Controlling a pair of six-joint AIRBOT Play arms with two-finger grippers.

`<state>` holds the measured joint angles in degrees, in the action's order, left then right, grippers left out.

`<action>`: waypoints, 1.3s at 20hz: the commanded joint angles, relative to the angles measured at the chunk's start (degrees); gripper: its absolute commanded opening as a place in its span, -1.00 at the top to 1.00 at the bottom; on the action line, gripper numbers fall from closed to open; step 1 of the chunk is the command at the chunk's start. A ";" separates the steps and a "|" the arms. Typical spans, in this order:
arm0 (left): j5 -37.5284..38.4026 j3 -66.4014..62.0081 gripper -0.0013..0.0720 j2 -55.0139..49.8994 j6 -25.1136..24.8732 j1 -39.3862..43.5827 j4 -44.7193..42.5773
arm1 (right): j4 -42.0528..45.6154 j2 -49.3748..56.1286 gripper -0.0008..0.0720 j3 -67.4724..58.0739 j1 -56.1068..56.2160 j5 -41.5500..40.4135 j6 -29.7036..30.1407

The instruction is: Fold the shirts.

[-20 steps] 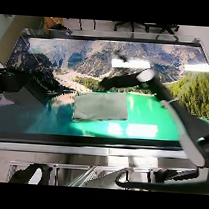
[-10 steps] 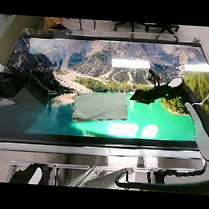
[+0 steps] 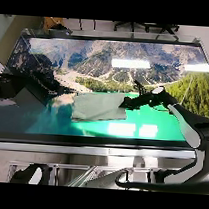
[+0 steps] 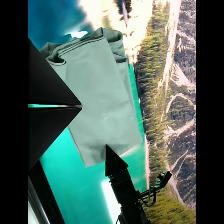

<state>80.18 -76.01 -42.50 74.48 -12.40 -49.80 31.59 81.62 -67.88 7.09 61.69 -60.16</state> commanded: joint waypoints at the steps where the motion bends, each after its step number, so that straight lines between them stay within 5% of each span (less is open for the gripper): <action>1: 0.00 0.02 0.92 0.04 -0.79 -0.07 -0.02 | -7.39 -0.26 0.93 -1.51 0.22 0.04 4.72; 7: 0.02 0.02 0.92 0.04 -1.18 -0.07 -0.02 | -6.34 -5.73 0.93 -4.55 -11.19 -0.02 2.40; 15: -1.55 0.02 0.92 0.02 -1.64 -0.07 0.02 | 7.67 -19.02 0.93 -2.49 -48.76 3.56 -4.85; 26: -3.87 0.02 0.92 -4.85 -2.51 3.65 0.39 | 15.34 -22.80 0.93 24.20 -77.72 8.15 -4.09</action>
<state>76.66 -76.01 -45.28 72.07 -10.87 -49.54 45.74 59.90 -50.70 -65.82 69.84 -64.55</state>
